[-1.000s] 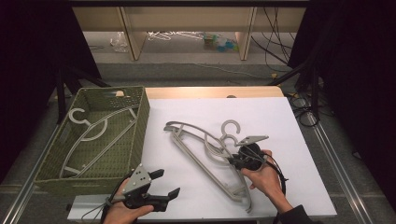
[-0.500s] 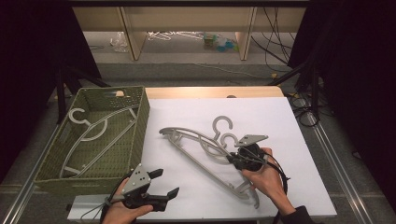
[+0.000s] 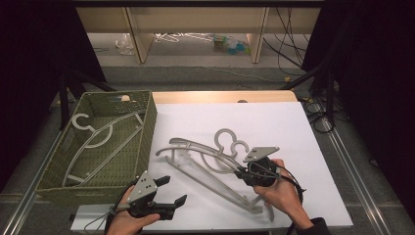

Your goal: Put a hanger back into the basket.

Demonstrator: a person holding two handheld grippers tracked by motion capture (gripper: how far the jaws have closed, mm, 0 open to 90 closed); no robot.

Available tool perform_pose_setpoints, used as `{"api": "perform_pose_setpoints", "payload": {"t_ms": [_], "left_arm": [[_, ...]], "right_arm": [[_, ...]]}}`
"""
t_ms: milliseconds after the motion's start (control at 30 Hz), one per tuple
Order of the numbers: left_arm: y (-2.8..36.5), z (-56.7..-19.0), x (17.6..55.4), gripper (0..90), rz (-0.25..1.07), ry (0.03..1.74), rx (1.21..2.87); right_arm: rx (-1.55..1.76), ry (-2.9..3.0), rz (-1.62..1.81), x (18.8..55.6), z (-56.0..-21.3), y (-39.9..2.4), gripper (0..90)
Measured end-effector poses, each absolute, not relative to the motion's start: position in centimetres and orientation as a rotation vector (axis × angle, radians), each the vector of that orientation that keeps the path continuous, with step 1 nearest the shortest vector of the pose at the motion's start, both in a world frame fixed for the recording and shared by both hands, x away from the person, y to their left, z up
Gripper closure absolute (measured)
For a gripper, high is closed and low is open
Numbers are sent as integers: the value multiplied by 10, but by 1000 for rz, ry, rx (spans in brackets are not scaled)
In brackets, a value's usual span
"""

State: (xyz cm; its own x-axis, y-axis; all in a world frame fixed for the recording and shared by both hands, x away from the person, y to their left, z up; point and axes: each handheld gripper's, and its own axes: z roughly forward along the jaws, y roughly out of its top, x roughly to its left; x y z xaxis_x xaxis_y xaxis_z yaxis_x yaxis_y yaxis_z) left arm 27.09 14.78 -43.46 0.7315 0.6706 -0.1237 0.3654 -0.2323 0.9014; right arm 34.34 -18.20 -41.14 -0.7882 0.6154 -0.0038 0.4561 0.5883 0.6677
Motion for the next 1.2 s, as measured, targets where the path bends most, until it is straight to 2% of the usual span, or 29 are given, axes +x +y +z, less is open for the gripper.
{"api": "perform_pose_setpoints", "payload": {"t_ms": [300,433,533,733,833,900,1200], "left_arm": [[139,-425,292,213,466,769,1896],[125,-423,315,221,474,747,1943],[112,-424,329,260,468,757,1945],[87,-424,346,294,455,654,2099],[77,-424,348,349,434,587,2151],[72,-424,352,353,431,523,2176],[62,-429,361,600,400,363,2255]], "right_arm": [[839,2650,967,337,-418,-188,820],[857,2674,954,336,-416,-188,821],[812,2683,967,335,-414,-189,821],[785,2685,951,331,-411,-189,820],[752,2682,957,331,-410,-190,820],[733,2682,950,330,-409,-190,820],[701,2707,962,327,-406,-187,820]]}}
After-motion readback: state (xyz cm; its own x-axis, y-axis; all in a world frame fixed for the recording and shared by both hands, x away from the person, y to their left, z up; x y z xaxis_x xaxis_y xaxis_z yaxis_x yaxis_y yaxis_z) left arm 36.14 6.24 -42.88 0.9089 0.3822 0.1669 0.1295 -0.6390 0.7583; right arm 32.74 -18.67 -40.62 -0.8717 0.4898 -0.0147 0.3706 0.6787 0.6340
